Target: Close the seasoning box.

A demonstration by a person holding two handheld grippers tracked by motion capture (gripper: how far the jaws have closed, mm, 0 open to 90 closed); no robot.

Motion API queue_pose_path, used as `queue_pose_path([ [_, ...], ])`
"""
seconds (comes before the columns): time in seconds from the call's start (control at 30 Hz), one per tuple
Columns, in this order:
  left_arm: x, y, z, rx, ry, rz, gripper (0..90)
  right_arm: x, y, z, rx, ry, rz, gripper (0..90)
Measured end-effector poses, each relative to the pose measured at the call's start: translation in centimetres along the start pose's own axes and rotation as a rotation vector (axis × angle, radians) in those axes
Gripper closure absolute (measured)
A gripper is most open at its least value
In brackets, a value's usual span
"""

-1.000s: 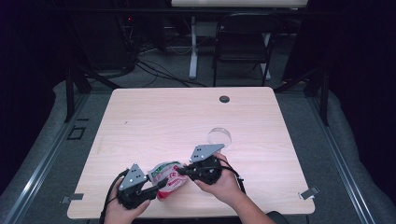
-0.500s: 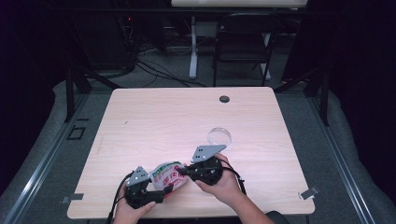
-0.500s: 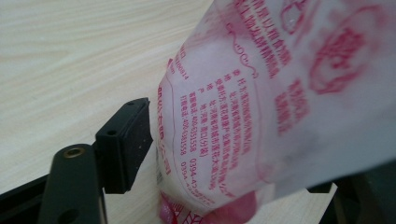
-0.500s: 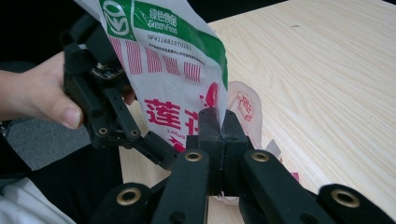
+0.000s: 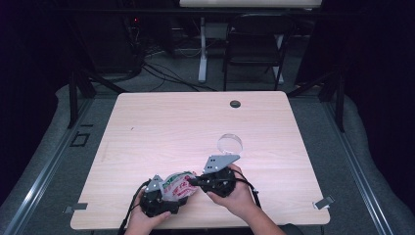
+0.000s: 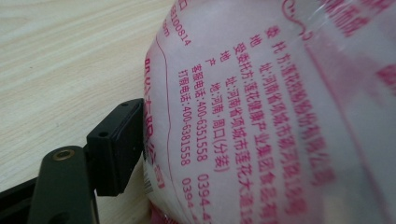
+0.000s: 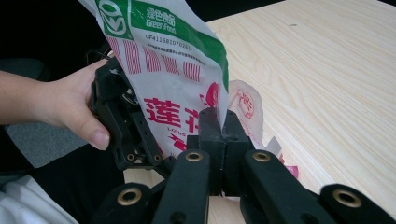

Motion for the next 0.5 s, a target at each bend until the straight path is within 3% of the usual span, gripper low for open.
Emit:
queue_pose_path([
  [0.27,1.2,0.0,0.0,0.044,0.036,-0.047,24.0,-0.2,-0.4,-0.1,0.008,-0.016,-0.005,90.0],
  [0.5,1.4,-0.1,0.0,0.090,0.084,-0.037,25.5,-0.3,-0.6,0.1,0.019,-0.017,-0.001,90.0],
])
Point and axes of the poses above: each handheld gripper's, and its own axes: x roughly forward along the jaws, y roughly out of its top, z roughly to its right, the point moved 4 cm from there along x, roughly forward along the jaws, and after that the axes turned 9 degrees about -z, right-handed, at the moved point
